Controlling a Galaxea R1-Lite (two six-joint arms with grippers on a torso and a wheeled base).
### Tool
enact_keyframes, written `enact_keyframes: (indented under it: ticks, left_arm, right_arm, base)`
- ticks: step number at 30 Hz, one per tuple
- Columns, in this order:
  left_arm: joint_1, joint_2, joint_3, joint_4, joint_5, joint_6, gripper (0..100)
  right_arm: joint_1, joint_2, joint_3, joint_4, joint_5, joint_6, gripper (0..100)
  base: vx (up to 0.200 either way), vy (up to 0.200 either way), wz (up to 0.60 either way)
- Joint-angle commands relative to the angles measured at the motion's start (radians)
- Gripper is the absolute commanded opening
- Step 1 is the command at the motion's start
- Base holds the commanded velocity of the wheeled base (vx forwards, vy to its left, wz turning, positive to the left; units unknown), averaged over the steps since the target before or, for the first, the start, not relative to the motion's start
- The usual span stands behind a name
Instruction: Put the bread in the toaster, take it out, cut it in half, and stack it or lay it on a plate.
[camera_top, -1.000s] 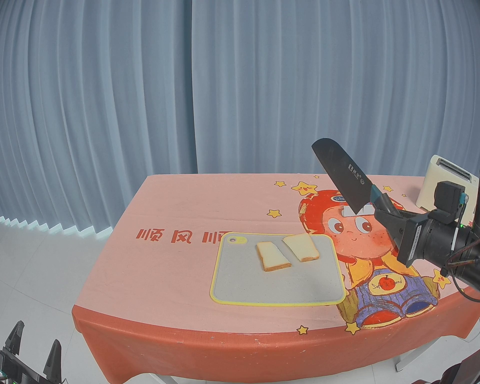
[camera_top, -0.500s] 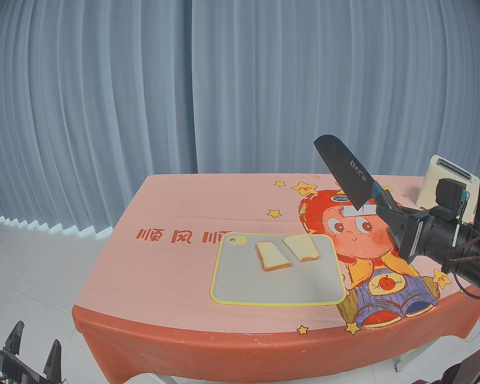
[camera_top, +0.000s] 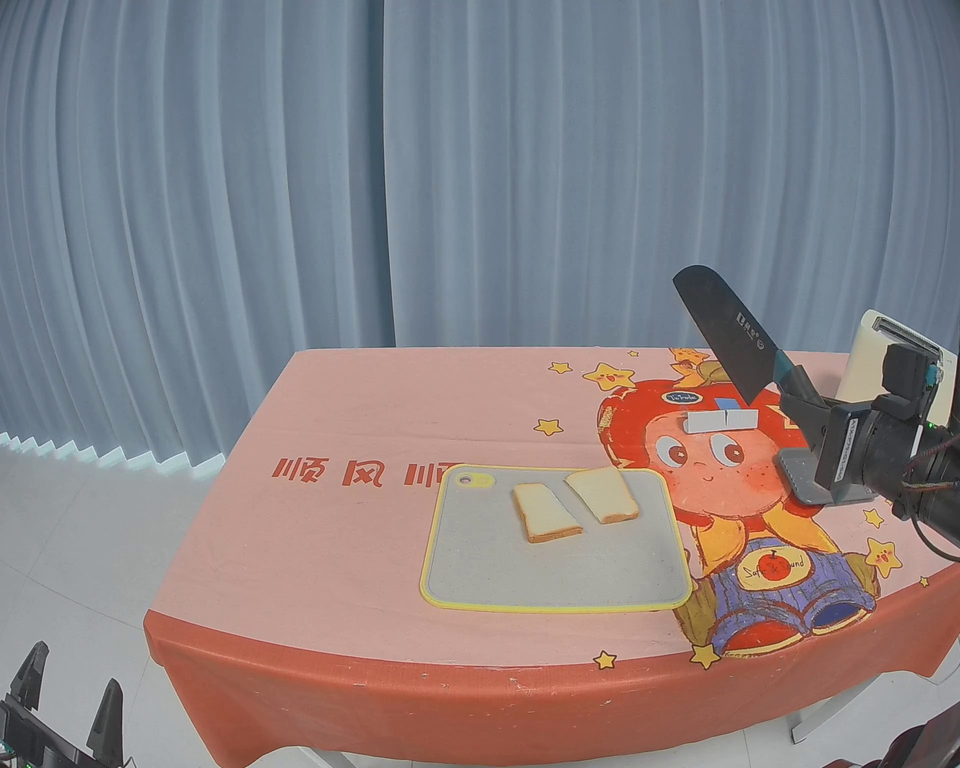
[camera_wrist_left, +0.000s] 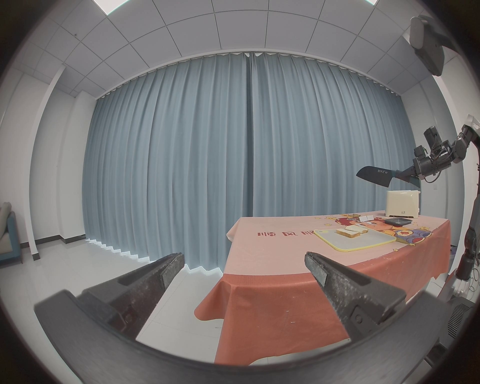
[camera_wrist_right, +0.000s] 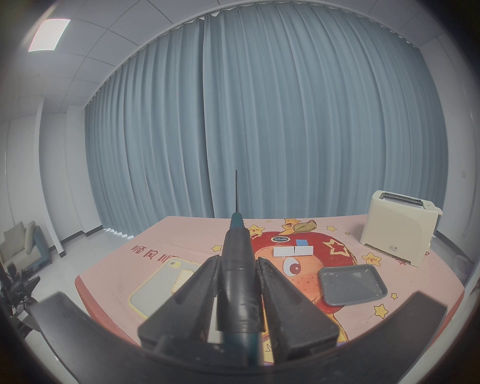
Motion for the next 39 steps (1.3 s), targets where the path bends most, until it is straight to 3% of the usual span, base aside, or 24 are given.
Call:
enact_keyframes:
  ticks: [1,30,39]
  left_arm:
    - [0.000,0.004,0.018,0.000,0.000,0.000,100]
    - [0.000,0.004,0.018,0.000,0.000,0.000,100]
    - [0.000,0.004,0.018,0.000,0.000,0.000,100]
  right_arm:
    - [-0.027,0.009,0.003,0.000,0.021,-0.002,0]
    - [-0.066,0.074,-0.015,-0.005,0.024,0.002,0]
    - [-0.093,0.118,0.008,-0.141,0.026,-0.006,0]
  base:
    - [0.000,0.000,0.00]
    - [0.000,0.000,0.00]
    - [0.000,0.000,0.00]
